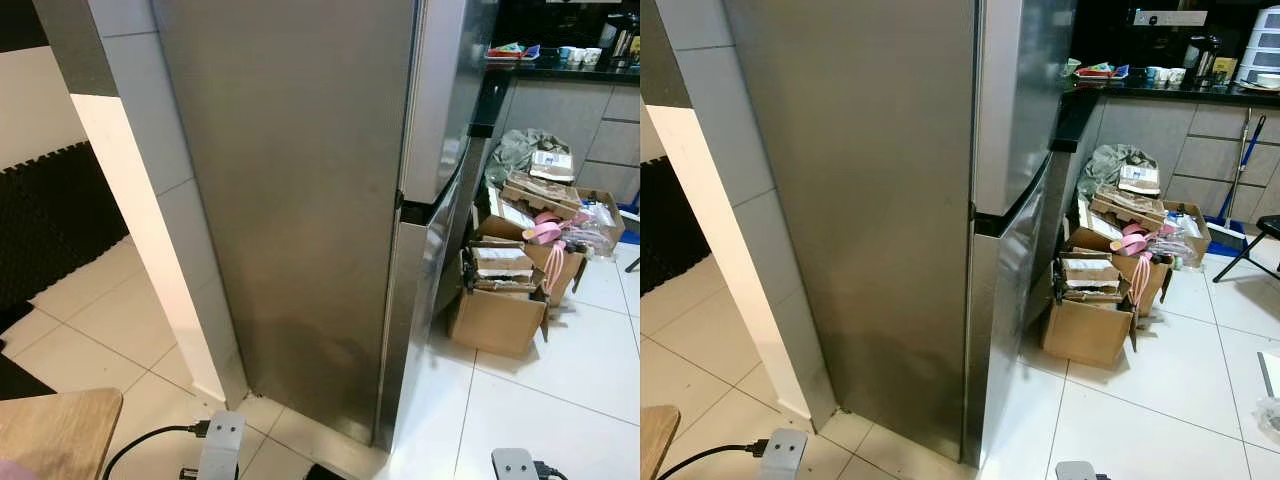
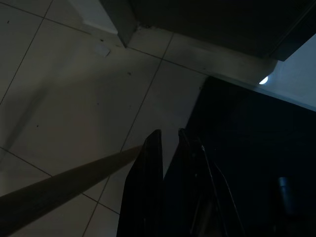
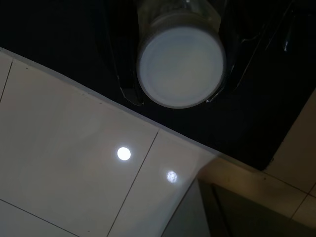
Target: Restocking fridge
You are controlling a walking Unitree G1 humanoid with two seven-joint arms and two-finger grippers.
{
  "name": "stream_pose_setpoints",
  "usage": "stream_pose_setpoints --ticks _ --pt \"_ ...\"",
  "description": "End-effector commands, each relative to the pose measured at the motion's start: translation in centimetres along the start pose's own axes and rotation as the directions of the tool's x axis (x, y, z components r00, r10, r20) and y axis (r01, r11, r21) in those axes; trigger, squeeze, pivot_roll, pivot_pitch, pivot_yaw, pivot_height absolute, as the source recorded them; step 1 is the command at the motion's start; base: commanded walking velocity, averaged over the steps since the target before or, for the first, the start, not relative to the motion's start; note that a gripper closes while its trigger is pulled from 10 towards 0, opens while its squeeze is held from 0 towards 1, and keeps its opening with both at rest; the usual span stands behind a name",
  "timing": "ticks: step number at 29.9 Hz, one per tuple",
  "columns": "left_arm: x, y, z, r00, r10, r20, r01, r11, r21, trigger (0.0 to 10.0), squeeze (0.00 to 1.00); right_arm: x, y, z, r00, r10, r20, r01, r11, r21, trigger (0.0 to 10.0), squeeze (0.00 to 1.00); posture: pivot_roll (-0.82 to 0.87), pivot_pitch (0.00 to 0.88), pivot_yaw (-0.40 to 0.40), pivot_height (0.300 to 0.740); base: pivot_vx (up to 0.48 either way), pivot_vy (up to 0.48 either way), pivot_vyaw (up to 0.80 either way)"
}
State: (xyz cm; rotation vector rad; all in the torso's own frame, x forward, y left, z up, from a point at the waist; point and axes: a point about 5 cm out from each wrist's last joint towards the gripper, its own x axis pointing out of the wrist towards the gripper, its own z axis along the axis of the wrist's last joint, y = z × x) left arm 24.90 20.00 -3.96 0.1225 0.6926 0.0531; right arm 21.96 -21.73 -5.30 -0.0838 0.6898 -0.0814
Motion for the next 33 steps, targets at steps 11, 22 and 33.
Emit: stream_pose_setpoints --ticks 11,22,33 --pt "0.0 0.2 -0.2 1.0 -0.002 -0.019 0.002 1.0 0.009 10.0 0.0 0.0 0.1 0.0 1.0 -0.004 0.013 0.004 1.0 0.008 10.0 0.0 -0.07 0.061 0.021 0.74 0.0 0.0 0.0" --pt "-0.1 -0.1 -0.6 1.0 -0.009 -0.027 0.008 1.0 -0.02 10.0 0.0 0.0 0.3 0.0 1.0 -0.005 0.003 0.005 1.0 0.013 10.0 0.0 -0.06 0.066 0.022 0.74 0.0 0.0 0.0" --pt "-0.4 0.0 -1.5 0.999 -0.006 -0.048 0.005 0.999 -0.033 10.0 0.0 0.0 0.6 -0.1 1.0 0.002 -0.003 -0.001 1.0 0.013 10.0 0.0 -0.06 0.064 0.021 0.74 0.0 0.0 0.0"
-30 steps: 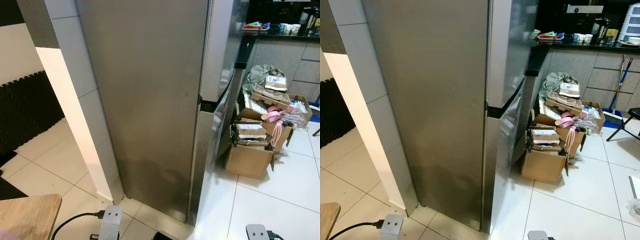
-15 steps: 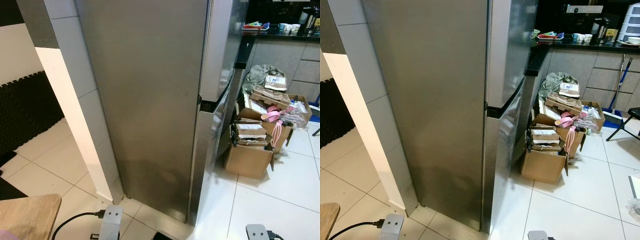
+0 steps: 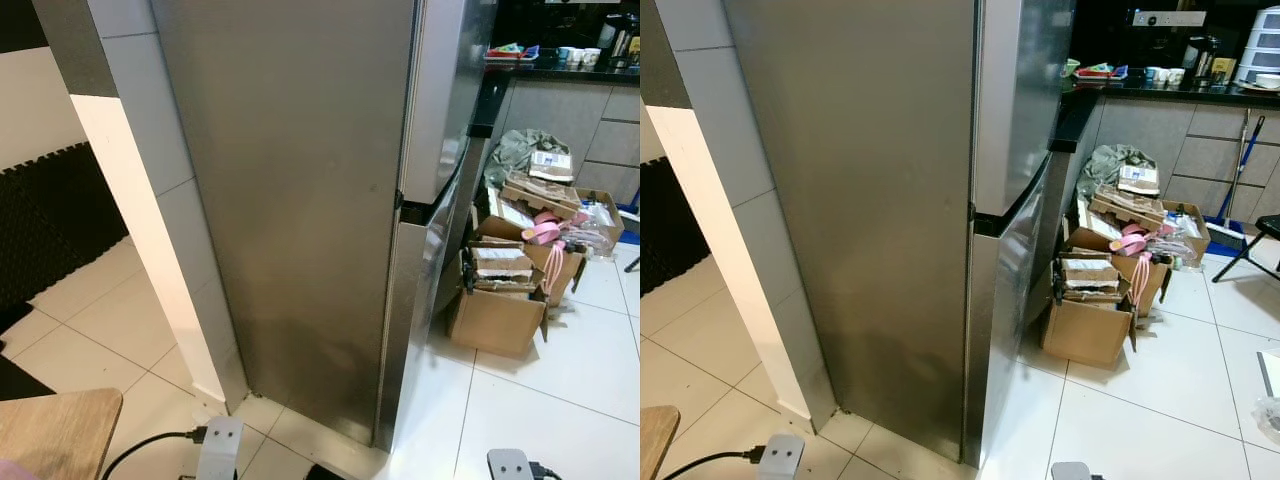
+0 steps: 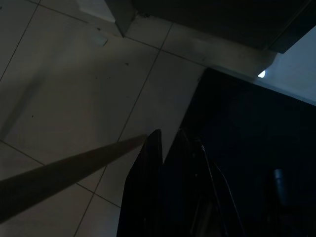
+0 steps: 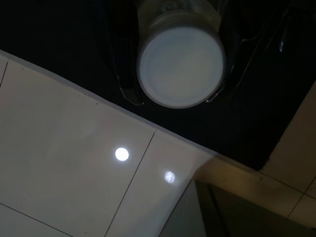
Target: Restocking fridge
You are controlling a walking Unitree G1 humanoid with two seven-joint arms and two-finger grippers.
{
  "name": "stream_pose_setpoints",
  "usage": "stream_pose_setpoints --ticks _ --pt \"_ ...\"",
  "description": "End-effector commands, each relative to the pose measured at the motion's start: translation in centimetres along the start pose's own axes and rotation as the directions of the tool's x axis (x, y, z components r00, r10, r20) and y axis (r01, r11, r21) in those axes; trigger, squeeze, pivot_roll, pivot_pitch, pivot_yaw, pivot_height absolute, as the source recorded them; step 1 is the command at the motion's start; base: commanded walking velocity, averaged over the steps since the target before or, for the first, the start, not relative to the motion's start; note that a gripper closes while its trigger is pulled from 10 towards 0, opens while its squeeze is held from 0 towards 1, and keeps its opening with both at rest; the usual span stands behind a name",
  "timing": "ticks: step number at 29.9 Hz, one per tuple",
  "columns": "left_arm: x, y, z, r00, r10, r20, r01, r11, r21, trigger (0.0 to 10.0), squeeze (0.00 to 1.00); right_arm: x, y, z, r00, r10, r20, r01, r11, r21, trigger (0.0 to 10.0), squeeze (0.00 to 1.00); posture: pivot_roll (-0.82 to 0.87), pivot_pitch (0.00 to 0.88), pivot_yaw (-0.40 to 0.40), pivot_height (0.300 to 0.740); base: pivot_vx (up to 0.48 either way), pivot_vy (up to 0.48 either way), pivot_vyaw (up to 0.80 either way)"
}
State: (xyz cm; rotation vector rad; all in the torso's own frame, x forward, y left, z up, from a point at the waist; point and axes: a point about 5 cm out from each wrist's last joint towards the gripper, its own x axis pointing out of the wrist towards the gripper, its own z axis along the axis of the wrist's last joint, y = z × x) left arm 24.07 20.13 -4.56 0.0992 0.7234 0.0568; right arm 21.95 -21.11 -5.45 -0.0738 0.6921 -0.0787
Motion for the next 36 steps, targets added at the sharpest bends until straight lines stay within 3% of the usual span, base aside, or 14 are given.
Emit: stream_pose_setpoints --ticks 1,25,31,36 --pt "-0.12 -0.07 -0.58 1.0 0.002 -0.02 -0.002 1.0 -0.007 10.0 0.0 0.0 -0.09 0.01 1.0 -0.004 -0.002 0.004 1.0 0.003 10.0 0.0 -0.06 0.064 0.018 0.74 0.0 0.0 0.0" --pt "-0.11 0.13 -0.5 1.0 0.013 -0.018 -0.013 1.0 -0.002 10.0 0.0 0.01 -0.22 0.04 1.0 0.004 -0.004 -0.004 1.0 -0.013 10.0 0.0 -0.05 0.07 -0.001 0.74 0.0 0.0 0.0" --pt "-0.07 0.04 -0.29 1.0 0.007 -0.011 -0.007 1.0 0.007 10.0 0.0 0.05 -0.16 0.12 1.0 0.007 -0.004 -0.007 1.0 -0.016 10.0 0.0 -0.04 0.071 -0.002 0.74 0.0 -0.48 0.0" --pt "-0.1 0.4 -0.28 1.0 0.028 -0.005 -0.029 0.999 -0.022 10.0 0.0 0.1 0.07 0.22 1.0 0.013 -0.001 -0.013 1.0 -0.015 10.0 0.0 -0.05 0.071 -0.003 0.74 0.0 0.0 0.0"
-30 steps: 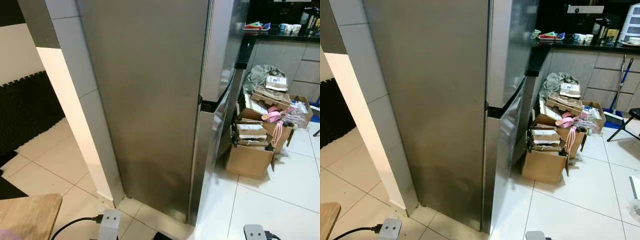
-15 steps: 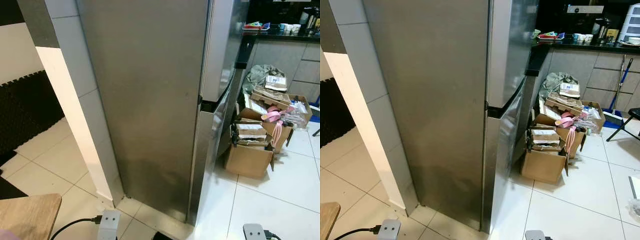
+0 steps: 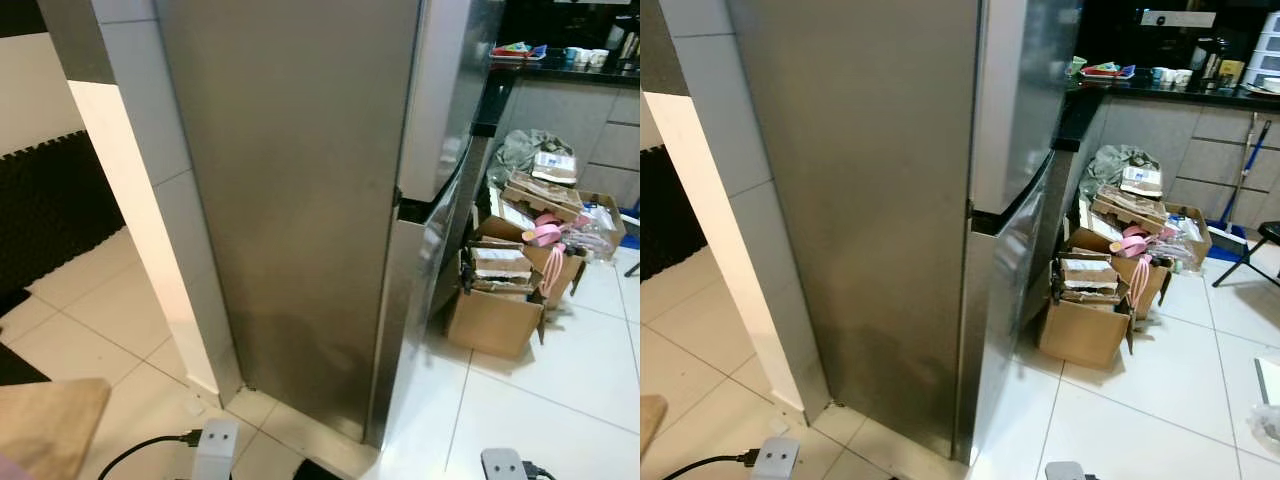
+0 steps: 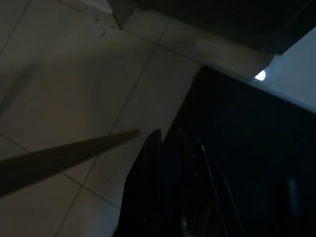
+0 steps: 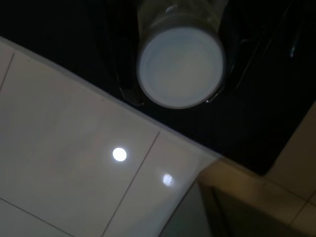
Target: Restocking fridge
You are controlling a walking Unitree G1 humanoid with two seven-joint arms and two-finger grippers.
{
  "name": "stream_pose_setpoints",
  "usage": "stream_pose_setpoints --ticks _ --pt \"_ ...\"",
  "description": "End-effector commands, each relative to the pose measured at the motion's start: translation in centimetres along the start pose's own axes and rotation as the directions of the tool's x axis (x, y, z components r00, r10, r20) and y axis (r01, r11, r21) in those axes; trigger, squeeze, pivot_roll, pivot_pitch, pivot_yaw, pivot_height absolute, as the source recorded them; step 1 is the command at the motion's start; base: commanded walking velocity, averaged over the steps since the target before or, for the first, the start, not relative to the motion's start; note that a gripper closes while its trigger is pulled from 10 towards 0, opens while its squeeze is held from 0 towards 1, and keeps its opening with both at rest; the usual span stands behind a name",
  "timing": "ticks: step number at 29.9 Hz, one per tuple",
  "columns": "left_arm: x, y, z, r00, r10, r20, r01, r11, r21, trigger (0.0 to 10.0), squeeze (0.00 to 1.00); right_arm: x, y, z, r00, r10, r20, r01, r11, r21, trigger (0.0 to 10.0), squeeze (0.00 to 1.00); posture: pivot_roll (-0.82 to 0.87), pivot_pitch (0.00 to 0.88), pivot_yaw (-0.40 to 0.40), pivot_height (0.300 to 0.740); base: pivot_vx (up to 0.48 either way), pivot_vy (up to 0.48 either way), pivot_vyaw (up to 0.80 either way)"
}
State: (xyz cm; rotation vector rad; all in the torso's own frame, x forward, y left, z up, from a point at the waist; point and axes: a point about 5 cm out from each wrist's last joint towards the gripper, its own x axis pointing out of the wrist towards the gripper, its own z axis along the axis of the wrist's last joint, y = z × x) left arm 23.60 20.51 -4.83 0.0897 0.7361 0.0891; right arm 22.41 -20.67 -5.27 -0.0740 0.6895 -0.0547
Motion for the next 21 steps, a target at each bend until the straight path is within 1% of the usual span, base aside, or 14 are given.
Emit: stream_pose_setpoints --ticks 1,9,21 --pt "0.04 0.05 0.24 1.0 0.002 0.009 -0.002 1.0 -0.001 10.0 0.0 -0.12 -0.37 -0.24 1.0 -0.009 -0.005 0.009 1.0 -0.007 10.0 0.0 -0.05 0.071 -0.003 0.74 0.0 0.0 0.0" --pt "0.04 0.17 0.16 1.0 0.009 0.0 -0.009 1.0 -0.014 10.0 0.0 -0.15 -0.58 -0.29 1.0 -0.01 -0.007 0.01 1.0 -0.013 10.0 0.0 -0.05 0.068 -0.006 0.74 0.0 0.0 0.0" --pt "0.08 0.26 0.43 1.0 0.01 0.012 -0.01 1.0 -0.005 10.0 0.0 -0.01 -0.41 0.05 1.0 -0.004 -0.003 0.004 1.0 -0.015 10.0 0.0 -0.04 0.049 -0.01 0.74 0.0 0.0 0.0"
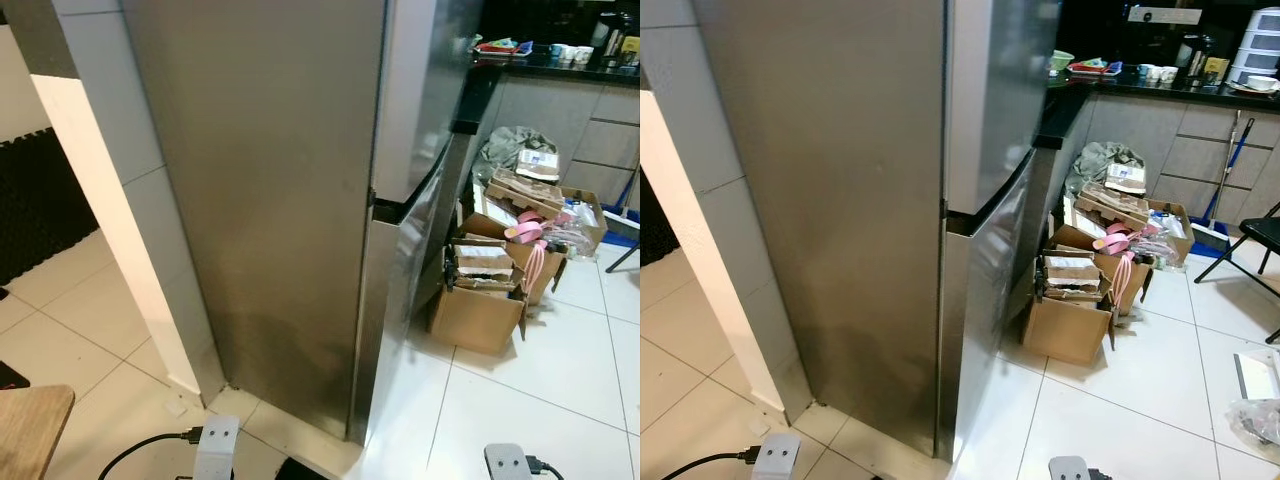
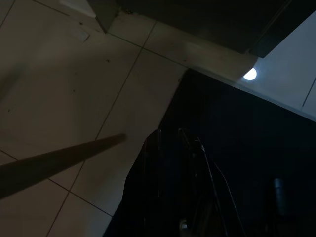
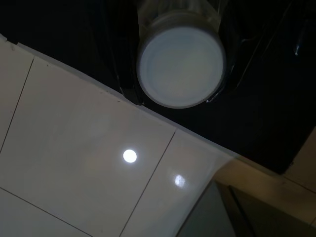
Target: Restocking fridge
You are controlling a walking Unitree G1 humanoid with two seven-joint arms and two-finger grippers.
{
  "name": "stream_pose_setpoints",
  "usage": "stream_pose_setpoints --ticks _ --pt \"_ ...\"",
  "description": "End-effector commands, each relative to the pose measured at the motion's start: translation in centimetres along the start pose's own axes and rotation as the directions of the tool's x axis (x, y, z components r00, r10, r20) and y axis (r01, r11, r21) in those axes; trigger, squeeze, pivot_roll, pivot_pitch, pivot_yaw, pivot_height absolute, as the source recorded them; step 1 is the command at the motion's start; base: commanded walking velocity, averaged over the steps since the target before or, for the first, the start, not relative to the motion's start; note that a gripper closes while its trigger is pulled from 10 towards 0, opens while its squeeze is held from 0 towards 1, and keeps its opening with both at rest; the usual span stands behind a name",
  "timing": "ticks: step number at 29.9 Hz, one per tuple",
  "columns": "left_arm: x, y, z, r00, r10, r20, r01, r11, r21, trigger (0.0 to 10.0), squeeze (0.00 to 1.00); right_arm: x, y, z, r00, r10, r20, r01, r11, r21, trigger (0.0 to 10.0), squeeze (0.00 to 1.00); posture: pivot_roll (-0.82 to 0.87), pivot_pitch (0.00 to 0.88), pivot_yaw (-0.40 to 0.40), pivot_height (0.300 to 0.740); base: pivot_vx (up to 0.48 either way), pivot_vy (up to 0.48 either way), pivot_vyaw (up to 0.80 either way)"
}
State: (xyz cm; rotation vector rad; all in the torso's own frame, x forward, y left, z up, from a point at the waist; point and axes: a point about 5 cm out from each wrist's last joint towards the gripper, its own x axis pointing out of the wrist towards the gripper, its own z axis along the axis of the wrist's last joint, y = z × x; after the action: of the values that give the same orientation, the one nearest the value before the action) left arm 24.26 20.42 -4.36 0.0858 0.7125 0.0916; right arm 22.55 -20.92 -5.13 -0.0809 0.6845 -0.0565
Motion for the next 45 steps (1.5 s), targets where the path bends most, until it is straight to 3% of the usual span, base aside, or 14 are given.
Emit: stream_pose_setpoints --ticks 1,8,24,45 --pt "-0.08 0.31 -0.33 1.0 0.008 -0.012 -0.008 1.0 0.002 10.0 0.0 -0.03 -0.15 -0.11 1.0 0.0 -0.008 0.0 1.0 -0.01 10.0 0.0 -0.04 0.049 -0.01 0.74 0.0 0.0 0.0" --pt "-0.06 0.36 -0.27 1.0 0.008 -0.013 -0.008 1.0 -0.017 10.0 0.0 0.05 -0.12 0.08 1.0 0.004 -0.006 -0.004 1.0 -0.014 10.0 0.0 -0.03 0.043 -0.015 0.74 0.0 0.442 0.0" --pt "-0.04 0.73 -0.05 1.0 0.021 0.0 -0.021 1.0 0.0 10.0 0.0 0.09 0.35 0.04 1.0 0.009 -0.008 -0.009 1.0 -0.006 10.0 0.0 -0.02 0.053 -0.012 0.74 0.0 0.0 0.0" --pt "-0.24 0.36 -0.79 1.0 0.019 -0.012 -0.019 1.0 0.002 10.0 0.0 -0.03 -0.15 -0.16 1.0 0.004 -0.014 -0.004 1.0 -0.027 10.0 0.0 -0.03 0.066 -0.022 0.74 0.0 0.0 0.0"
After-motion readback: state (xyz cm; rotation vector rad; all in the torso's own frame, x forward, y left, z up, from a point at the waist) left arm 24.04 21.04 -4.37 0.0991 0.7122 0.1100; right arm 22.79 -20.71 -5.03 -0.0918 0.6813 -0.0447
